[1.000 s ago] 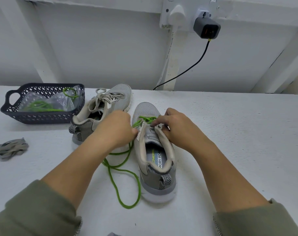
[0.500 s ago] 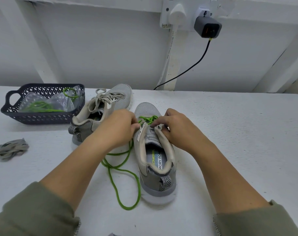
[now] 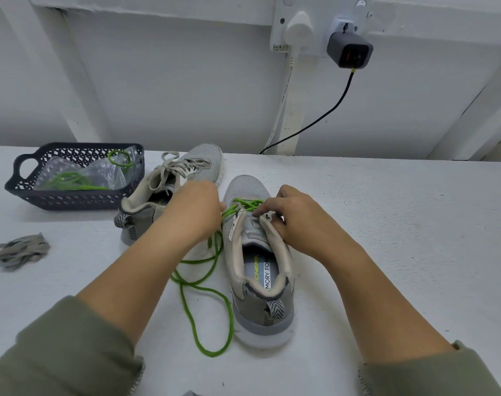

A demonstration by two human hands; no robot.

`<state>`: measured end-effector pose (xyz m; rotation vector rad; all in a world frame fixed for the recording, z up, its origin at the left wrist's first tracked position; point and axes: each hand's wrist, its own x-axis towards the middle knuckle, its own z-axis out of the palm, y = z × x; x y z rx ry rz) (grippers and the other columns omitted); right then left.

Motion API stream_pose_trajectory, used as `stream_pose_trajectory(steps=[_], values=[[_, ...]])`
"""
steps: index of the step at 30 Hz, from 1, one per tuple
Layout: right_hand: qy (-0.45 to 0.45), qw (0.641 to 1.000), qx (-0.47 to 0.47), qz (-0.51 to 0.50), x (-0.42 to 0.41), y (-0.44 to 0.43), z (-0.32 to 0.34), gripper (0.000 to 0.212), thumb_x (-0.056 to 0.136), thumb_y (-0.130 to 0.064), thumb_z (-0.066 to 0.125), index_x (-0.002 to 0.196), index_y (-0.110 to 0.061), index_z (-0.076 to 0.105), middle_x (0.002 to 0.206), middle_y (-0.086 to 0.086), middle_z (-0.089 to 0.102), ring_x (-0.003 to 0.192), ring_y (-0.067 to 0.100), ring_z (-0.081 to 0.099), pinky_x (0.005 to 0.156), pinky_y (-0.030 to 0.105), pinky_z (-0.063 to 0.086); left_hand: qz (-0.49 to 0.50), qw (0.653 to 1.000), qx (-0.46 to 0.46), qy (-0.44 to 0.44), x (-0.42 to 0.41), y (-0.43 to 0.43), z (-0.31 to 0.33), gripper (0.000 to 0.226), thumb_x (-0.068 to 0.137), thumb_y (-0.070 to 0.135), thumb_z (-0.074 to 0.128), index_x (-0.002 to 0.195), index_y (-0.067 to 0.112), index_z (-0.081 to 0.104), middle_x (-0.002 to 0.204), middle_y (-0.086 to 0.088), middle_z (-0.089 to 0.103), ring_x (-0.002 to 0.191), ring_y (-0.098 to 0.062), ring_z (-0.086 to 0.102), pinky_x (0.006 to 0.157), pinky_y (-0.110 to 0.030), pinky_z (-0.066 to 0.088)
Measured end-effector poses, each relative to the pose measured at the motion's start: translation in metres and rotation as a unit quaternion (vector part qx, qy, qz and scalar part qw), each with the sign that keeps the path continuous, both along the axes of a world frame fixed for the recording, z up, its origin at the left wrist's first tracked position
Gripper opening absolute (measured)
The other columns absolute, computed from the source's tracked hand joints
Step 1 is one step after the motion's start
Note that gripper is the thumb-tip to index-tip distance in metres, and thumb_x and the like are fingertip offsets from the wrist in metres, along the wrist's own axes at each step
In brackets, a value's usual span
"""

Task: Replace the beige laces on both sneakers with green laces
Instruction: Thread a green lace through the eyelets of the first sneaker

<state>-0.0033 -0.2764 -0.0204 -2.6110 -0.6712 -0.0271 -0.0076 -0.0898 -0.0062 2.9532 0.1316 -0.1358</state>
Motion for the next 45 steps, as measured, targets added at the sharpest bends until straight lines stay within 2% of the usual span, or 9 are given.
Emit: stream_pose_trajectory(steps=[8, 11, 19, 22, 27, 32, 38, 41, 45], values=[[0.011, 1.0, 0.004, 0.009, 0.001, 0.001, 0.001, 0.025, 0.094, -0.019, 0.055, 0.109, -0.03, 0.071, 0.089, -0.003, 0.044, 0.081, 0.015, 0.048, 0.066, 0.03, 0.041, -0.009, 0.978, -0.21, -0.017, -0.002, 0.008, 0.006, 0.029, 0.093, 0.02, 0.041, 0.067, 0.009, 0.049, 0.069, -0.009, 0.054, 0.064, -0.021, 0.047, 0.058, -0.03, 0.036], [0.031, 0.999, -0.002, 0.021, 0.005, 0.0, 0.004, 0.029, 0.094, -0.015, 0.052, 0.108, -0.031, 0.071, 0.091, -0.004, 0.045, 0.081, 0.013, 0.047, 0.065, 0.024, 0.041, 0.026, 0.948, -0.304, -0.095, -0.001, 0.006, 0.012, 0.03, 0.097, 0.024, 0.04, 0.076, 0.005, 0.051, 0.07, -0.004, 0.052, 0.063, -0.018, 0.044, 0.059, -0.03, 0.033], [-0.007, 0.994, 0.104, 0.015, 0.024, 0.015, 0.022, 0.024, 0.088, -0.033, 0.065, 0.112, -0.03, 0.066, 0.086, -0.009, 0.049, 0.07, 0.001, 0.05, 0.063, 0.011, 0.034, -0.104, 0.949, -0.254, -0.155, -0.006, 0.004, 0.012, 0.015, 0.098, 0.03, 0.049, 0.091, 0.025, 0.061, 0.083, 0.008, 0.061, 0.07, -0.001, 0.05, 0.06, -0.022, 0.033], [-0.017, 0.99, 0.138, 0.009, 0.028, 0.027, 0.021, 0.01, 0.087, -0.026, 0.066, 0.096, -0.025, 0.069, 0.078, -0.008, 0.052, 0.067, 0.001, 0.049, 0.059, 0.011, 0.034, -0.1, 0.95, -0.252, -0.155, -0.008, 0.004, 0.017, 0.019, 0.097, 0.031, 0.05, 0.081, 0.026, 0.058, 0.066, 0.009, 0.052, 0.052, 0.001, 0.044, 0.049, -0.017, 0.027], [0.077, 0.989, 0.057, -0.116, 0.04, 0.022, 0.006, 0.013, 0.089, -0.014, 0.059, 0.098, -0.016, 0.068, 0.091, 0.001, 0.06, 0.077, 0.014, 0.053, 0.056, 0.019, 0.035, -0.052, 0.941, -0.288, -0.169, -0.014, 0.012, 0.025, 0.024, 0.098, 0.031, 0.048, 0.081, 0.018, 0.06, 0.061, 0.005, 0.051, 0.049, -0.001, 0.041, 0.048, -0.012, 0.033], [0.012, 0.994, 0.111, -0.015, 0.03, 0.028, 0.016, 0.025, 0.089, -0.029, 0.066, 0.114, -0.027, 0.065, 0.092, -0.004, 0.047, 0.076, 0.003, 0.046, 0.062, 0.009, 0.032, -0.077, 0.952, -0.242, -0.169, -0.014, 0.012, 0.022, 0.022, 0.097, 0.029, 0.05, 0.078, 0.022, 0.057, 0.059, 0.007, 0.05, 0.051, -0.004, 0.043, 0.052, -0.023, 0.03], [0.069, 0.992, 0.019, -0.102, 0.044, 0.019, 0.008, 0.034, 0.102, -0.031, 0.045, 0.091, -0.004, 0.064, 0.082, 0.007, 0.056, 0.079, 0.023, 0.051, 0.06, 0.029, 0.03, -0.023, 0.906, -0.336, -0.256, -0.015, 0.014, 0.026, 0.032, 0.099, 0.026, 0.046, 0.077, 0.005, 0.058, 0.045, 0.012, 0.039, 0.044, -0.005, 0.034, 0.047, -0.023, 0.029], [0.101, 0.992, 0.009, -0.08, 0.044, 0.015, 0.018, 0.022, 0.1, -0.03, 0.048, 0.108, -0.014, 0.061, 0.096, 0.005, 0.053, 0.086, 0.021, 0.052, 0.064, 0.028, 0.038, -0.013, 0.92, -0.3, -0.25, -0.013, 0.014, 0.027, 0.033, 0.099, 0.028, 0.044, 0.079, 0.006, 0.059, 0.049, 0.008, 0.042, 0.048, -0.009, 0.037, 0.051, -0.031, 0.03], [0.109, 0.994, 0.01, -0.026, 0.033, 0.008, 0.038, 0.067, 0.086, -0.031, 0.063, 0.145, -0.038, 0.031, 0.127, 0.003, 0.034, 0.11, 0.02, 0.049, 0.091, 0.034, 0.046, -0.038, 0.95, -0.204, -0.232, -0.013, 0.01, 0.016, 0.026, 0.098, 0.03, 0.044, 0.083, 0.017, 0.061, 0.067, 0.005, 0.056, 0.067, -0.019, 0.05, 0.06, -0.033, 0.035]])
